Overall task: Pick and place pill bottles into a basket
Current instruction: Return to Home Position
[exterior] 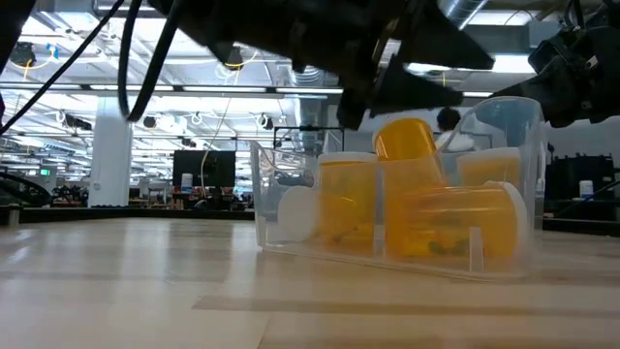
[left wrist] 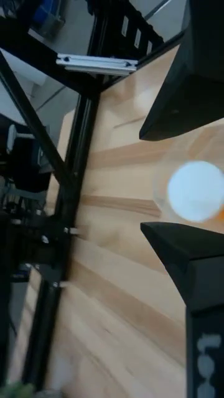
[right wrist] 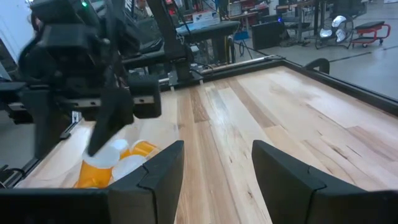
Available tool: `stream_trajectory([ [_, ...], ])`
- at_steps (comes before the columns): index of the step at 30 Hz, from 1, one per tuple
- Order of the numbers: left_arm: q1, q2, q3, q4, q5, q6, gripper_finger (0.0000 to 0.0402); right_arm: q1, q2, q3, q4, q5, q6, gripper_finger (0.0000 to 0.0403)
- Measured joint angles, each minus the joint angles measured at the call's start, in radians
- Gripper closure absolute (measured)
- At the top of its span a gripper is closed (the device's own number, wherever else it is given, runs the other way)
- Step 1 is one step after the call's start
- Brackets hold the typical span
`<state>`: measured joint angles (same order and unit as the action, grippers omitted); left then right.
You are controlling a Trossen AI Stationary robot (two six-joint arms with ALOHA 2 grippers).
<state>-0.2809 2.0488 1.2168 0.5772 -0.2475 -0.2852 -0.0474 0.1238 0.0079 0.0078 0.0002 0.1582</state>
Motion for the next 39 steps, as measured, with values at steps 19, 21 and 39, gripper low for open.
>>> stream_trajectory([
  [19, -0.004, -0.247, -0.010, -0.261, -0.007, 0.148, 0.0186, 0.000, 0.000, 0.000, 0.000, 0.000, 0.000, 0.0221],
  [21, -0.003, -0.302, -0.071, -0.272, -0.025, 0.129, 0.0186, 0.000, 0.000, 0.000, 0.000, 0.000, 0.000, 0.0221],
  [39, 0.003, -0.896, -0.510, -0.515, -0.161, 0.031, 0.0187, 0.000, 0.000, 0.000, 0.000, 0.000, 0.000, 0.0221],
])
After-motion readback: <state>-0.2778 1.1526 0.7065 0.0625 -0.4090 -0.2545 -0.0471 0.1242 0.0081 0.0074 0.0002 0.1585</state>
